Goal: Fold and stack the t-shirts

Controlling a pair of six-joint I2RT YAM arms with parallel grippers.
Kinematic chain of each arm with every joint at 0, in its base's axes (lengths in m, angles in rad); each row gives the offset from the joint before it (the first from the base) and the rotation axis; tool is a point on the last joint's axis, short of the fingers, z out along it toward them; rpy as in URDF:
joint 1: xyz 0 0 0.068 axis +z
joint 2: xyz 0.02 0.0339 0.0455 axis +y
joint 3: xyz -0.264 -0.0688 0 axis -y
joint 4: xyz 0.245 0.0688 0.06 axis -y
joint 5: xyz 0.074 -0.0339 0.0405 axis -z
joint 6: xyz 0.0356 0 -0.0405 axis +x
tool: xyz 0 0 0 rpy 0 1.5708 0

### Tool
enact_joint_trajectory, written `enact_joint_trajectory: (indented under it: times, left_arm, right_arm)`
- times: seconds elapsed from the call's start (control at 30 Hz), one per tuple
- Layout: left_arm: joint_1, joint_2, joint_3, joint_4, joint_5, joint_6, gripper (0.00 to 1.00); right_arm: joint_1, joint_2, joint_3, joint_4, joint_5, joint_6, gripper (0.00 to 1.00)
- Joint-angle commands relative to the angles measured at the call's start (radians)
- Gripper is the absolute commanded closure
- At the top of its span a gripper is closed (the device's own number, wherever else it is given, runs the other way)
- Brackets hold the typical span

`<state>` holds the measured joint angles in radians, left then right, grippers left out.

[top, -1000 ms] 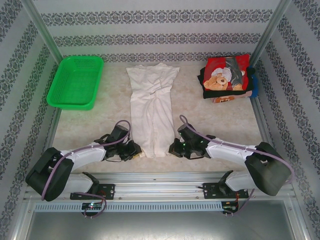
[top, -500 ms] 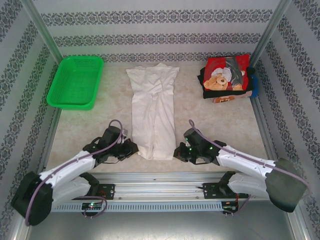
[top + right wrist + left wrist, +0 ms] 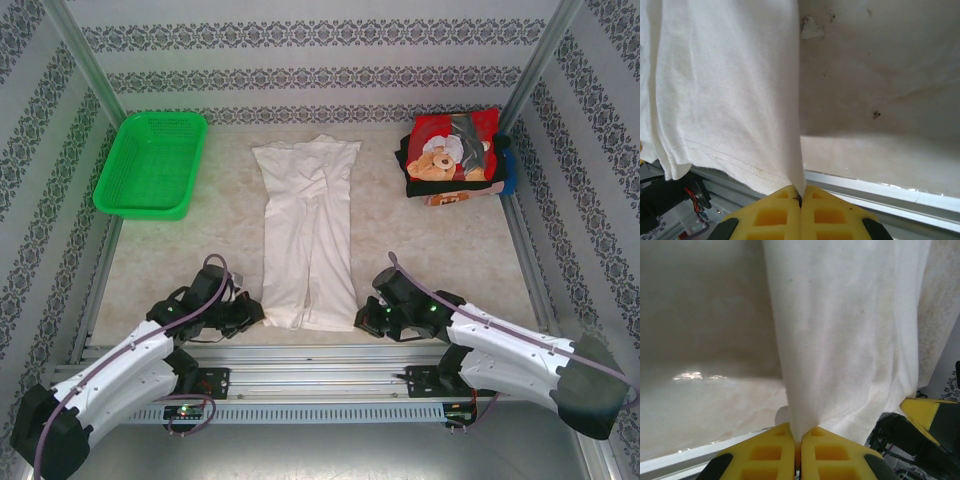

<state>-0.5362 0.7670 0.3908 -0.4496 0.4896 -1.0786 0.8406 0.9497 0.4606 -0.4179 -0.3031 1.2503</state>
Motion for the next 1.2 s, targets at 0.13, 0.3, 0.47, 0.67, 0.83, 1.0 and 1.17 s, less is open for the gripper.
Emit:
enact_joint_trajectory:
  times: [0.13, 0.3, 0.47, 0.67, 0.83, 1.0, 1.17]
  left_arm:
    - [0.005, 0.187, 0.224, 0.009, 0.031, 0.046, 0.91]
    - [0.115, 0.302, 0.304, 0.040, 0.079, 0.099, 0.92]
    - [0.200, 0.473, 0.458, 0.049, 0.121, 0.190, 0.92]
    - [0.292, 0.665, 0.627, 0.055, 0.145, 0.271, 0.92]
    - [0.346, 0.786, 0.737, 0.046, 0.165, 0.319, 0.93]
    - [0.389, 0.869, 0.783, 0.077, 0.179, 0.324, 0.93]
    - [0.406, 0.964, 0.839, 0.093, 0.201, 0.342, 0.92]
  right_arm:
    - [-0.130, 0.077, 0.166, -0.075, -0.060, -0.130, 1.00]
    - [-0.253, 0.229, 0.330, -0.104, -0.146, -0.272, 1.00]
    - [-0.344, 0.439, 0.539, -0.155, -0.215, -0.407, 1.00]
    - [-0.429, 0.675, 0.767, -0.197, -0.277, -0.511, 1.00]
    - [-0.479, 0.845, 0.930, -0.229, -0.308, -0.557, 1.00]
    - [-0.501, 0.958, 1.074, -0.256, -0.317, -0.578, 1.00]
    - [-0.524, 1.043, 1.195, -0.294, -0.304, -0.593, 1.00]
